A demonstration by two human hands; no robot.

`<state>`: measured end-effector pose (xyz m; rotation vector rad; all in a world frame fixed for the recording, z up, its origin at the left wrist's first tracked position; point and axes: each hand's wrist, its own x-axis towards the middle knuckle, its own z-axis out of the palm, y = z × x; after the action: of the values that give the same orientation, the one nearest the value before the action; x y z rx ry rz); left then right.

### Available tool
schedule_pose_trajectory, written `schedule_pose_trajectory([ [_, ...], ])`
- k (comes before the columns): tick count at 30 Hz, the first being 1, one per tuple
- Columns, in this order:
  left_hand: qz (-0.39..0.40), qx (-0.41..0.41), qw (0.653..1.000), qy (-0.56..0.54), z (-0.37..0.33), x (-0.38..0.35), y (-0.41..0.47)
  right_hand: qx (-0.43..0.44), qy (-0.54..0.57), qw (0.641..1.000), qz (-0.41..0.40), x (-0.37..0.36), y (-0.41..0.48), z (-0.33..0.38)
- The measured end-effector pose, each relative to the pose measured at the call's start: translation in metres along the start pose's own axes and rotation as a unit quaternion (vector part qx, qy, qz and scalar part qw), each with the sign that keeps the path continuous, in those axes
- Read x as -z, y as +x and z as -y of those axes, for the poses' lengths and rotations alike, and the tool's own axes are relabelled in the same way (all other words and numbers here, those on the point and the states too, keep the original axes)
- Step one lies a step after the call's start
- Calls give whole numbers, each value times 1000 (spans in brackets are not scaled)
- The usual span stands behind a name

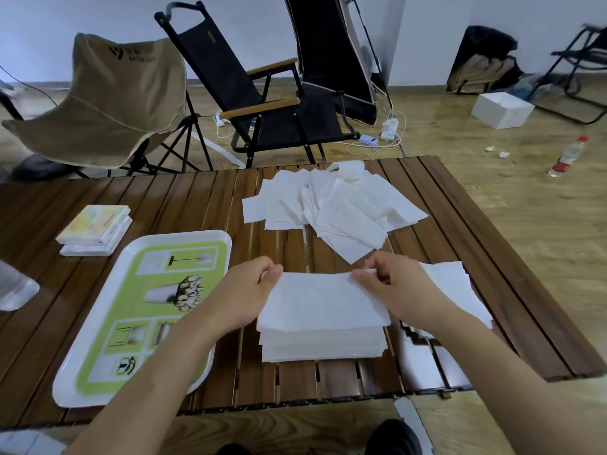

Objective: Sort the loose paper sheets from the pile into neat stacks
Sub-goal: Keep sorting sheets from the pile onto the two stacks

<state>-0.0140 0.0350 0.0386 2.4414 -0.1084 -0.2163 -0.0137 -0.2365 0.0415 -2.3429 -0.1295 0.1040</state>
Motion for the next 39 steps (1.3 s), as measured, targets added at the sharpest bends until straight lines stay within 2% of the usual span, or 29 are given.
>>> schedule_pose_trajectory([
  [6, 30, 39, 989, 142, 17, -24, 5, -67, -174, 981, 47, -23, 9, -16],
  [8, 46, 40, 982, 181, 20, -27, 8, -76, -207, 975, 36, -24, 10, -17],
  [11, 33, 39, 973, 225, 18, -25, 12, -31, -275, 960, -27, -19, 16, -17],
  [13, 8, 27, 968, 250, 13, -21, 13, 21, -260, 965, -25, -19, 22, -19],
  [15, 1, 16, 965, 260, 10, -20, 12, 46, -238, 970, 14, -21, 26, -20],
  [19, 15, 7, 965, 261, 7, -19, 7, 15, -277, 958, 78, -33, 32, -25],
  [23, -10, 3, 969, 246, 2, -14, 3, 10, -323, 945, 49, -39, 37, -26],
  [26, -39, -2, 974, 223, -3, -10, 0, 46, -320, 946, 23, -40, 38, -25],
  [28, -62, -8, 977, 204, -6, -9, -2, 66, -258, 964, -23, -36, 37, -19],
  [30, -93, -13, 981, 168, -9, -7, -2, 72, -136, 981, -114, -26, 34, -3],
  [33, -116, -24, 990, 81, -13, -6, -1, 37, 90, 973, -209, -3, 25, 32],
  [35, -112, -36, 993, -10, -18, -5, 0, 5, 230, 958, -174, 13, 22, 46],
  [37, -104, -44, 989, -92, -23, -6, 1, -40, 366, 928, -56, 26, 18, 49],
  [39, -100, -46, 983, -146, -28, -5, 1, -59, 420, 904, 54, 34, 10, 48],
])
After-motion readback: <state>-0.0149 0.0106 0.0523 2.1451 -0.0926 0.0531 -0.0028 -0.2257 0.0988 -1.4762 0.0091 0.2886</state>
